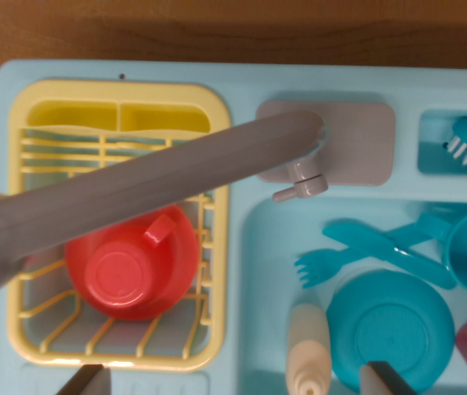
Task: Pick detergent from the sink
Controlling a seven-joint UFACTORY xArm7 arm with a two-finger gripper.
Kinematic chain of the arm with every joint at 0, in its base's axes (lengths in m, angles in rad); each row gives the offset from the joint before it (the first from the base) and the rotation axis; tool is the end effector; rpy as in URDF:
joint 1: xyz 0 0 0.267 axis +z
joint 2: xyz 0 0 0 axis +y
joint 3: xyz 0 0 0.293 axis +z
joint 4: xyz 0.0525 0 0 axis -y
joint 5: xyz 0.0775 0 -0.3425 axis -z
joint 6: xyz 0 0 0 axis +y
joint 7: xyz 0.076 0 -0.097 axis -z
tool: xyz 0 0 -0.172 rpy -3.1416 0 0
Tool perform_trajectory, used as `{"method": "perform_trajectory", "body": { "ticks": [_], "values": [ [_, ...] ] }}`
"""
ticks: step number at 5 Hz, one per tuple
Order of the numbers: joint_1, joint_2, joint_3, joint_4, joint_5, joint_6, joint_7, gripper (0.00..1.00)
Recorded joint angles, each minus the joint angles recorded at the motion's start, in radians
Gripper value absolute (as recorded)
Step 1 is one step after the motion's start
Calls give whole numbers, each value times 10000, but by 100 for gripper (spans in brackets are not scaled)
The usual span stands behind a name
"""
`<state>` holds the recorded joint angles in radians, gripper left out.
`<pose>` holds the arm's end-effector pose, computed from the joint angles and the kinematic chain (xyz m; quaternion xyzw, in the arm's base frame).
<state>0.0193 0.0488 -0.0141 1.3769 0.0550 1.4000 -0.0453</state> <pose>0.4743 0.0163 0.2766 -0.9988 -0.0196 0.0354 0.0273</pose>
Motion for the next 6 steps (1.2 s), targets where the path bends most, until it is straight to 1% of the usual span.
{"method": "perform_trajectory", "body": {
  "ticks": [1,2,3,4,5,6],
  "values": [
    [0,0,0,0,0,0,0,0],
    [-34,24,-41,-426,14,-441,-145,0],
    [-34,24,-41,-426,14,-441,-145,0],
    [-68,48,-84,-864,29,-893,-293,0],
    [-68,48,-84,-864,29,-893,-293,0],
    [-102,72,-126,-1292,43,-1336,-438,0]
  ]
}}
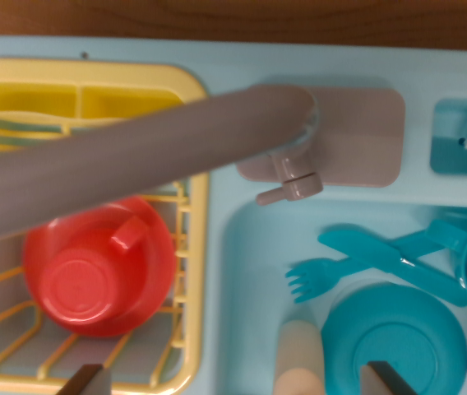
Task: Pick detergent from the sink
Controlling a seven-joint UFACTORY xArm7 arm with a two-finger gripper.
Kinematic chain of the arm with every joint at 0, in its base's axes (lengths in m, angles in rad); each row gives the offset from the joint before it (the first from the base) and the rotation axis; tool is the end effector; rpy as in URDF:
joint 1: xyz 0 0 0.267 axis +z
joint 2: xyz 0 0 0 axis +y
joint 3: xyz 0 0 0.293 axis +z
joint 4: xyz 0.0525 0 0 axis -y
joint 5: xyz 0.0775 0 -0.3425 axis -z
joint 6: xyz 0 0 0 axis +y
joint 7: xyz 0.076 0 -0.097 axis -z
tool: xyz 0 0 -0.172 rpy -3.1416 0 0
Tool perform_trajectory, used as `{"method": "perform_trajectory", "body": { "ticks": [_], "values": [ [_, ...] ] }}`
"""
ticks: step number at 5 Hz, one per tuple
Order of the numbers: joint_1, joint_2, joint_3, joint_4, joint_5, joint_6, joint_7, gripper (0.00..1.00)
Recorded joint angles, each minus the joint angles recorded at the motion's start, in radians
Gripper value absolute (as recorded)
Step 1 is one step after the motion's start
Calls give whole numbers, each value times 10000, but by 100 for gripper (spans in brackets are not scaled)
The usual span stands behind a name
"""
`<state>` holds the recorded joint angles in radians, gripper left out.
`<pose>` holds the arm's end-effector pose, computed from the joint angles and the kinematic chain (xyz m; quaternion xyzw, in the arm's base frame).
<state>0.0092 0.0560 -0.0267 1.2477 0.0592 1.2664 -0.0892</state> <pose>0.4717 0.0055 0.2283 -0.9986 -0.0259 0.0358 0.0291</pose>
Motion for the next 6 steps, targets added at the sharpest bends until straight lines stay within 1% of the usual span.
{"method": "perform_trajectory", "body": {
  "ticks": [1,2,3,4,5,6],
  "values": [
    [0,0,0,0,0,0,0,0],
    [-38,27,-47,-481,16,-497,-163,0],
    [-38,27,-47,-481,16,-497,-163,0],
    [-74,52,-91,-939,31,-971,-319,0],
    [-74,52,-91,-939,31,-971,-319,0],
    [-108,76,-134,-1373,45,-1420,-466,0]
  ]
}}
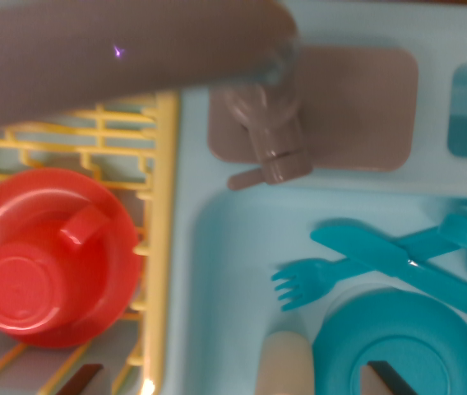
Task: Pick detergent from the sink
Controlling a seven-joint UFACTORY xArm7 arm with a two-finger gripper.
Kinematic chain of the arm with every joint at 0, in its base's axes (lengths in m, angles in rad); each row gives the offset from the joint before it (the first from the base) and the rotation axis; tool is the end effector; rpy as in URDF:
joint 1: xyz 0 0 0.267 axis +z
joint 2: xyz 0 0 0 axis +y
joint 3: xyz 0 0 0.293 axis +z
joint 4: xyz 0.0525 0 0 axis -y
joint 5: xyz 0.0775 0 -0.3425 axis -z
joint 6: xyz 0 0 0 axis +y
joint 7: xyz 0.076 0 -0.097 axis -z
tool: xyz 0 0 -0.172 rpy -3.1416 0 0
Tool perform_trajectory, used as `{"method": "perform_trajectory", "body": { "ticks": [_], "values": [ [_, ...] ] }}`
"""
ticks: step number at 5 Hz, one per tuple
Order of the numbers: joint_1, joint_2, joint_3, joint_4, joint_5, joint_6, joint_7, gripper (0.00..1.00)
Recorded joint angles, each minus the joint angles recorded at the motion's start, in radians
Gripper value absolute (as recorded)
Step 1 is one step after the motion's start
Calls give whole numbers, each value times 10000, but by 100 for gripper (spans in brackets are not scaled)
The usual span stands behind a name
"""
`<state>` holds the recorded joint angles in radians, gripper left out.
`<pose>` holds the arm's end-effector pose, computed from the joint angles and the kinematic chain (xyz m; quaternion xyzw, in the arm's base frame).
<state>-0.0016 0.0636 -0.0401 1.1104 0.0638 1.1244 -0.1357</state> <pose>0.4616 -0.0061 0.1781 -0.9984 -0.0321 0.0362 0.0303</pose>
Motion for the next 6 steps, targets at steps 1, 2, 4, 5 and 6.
{"method": "perform_trajectory", "body": {
  "ticks": [1,2,4,5,6],
  "values": [
    [0,0,0,0,0,0,0,0],
    [-35,24,-43,-441,15,-457,-150,0],
    [-68,48,-84,-865,29,-895,-294,0],
    [-68,48,-84,-865,29,-895,-294,0],
    [-100,70,-123,-1266,42,-1309,-430,0]
  ]
}}
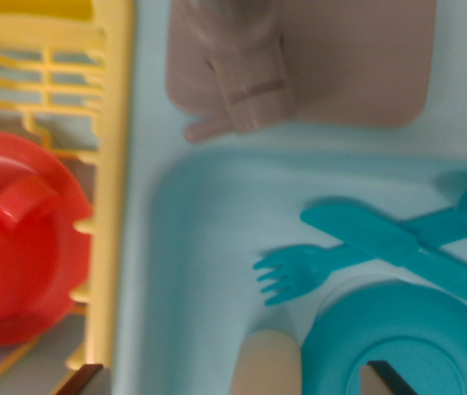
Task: Pick detergent from the sink
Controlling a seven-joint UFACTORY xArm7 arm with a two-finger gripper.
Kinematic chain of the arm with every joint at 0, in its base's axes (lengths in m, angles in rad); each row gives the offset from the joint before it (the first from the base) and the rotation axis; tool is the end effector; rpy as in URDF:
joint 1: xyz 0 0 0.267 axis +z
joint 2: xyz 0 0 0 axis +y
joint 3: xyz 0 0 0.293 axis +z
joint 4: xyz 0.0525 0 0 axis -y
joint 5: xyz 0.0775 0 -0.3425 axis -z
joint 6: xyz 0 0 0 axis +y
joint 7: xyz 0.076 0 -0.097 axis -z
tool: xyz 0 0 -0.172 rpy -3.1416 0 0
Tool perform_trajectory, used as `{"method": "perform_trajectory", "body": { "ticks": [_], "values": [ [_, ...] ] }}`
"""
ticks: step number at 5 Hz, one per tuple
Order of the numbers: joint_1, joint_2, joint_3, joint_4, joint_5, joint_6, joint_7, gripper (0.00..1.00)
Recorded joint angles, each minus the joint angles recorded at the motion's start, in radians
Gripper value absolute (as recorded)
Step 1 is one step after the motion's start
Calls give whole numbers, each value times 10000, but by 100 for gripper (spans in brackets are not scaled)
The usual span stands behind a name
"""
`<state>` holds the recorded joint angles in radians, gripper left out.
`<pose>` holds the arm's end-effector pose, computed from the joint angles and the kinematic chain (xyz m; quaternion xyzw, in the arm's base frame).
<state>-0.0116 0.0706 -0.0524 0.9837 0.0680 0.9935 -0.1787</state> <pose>0.4457 -0.0165 0.1336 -0.9982 -0.0376 0.0367 0.0305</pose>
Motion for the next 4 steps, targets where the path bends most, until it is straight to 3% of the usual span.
{"method": "perform_trajectory", "body": {
  "ticks": [1,2,3,4],
  "values": [
    [0,0,0,0,0,0,0,0],
    [-29,20,-36,-367,12,-379,-125,0],
    [-29,20,-36,-367,12,-379,-125,0],
    [-55,39,-68,-703,23,-727,-239,0]
  ]
}}
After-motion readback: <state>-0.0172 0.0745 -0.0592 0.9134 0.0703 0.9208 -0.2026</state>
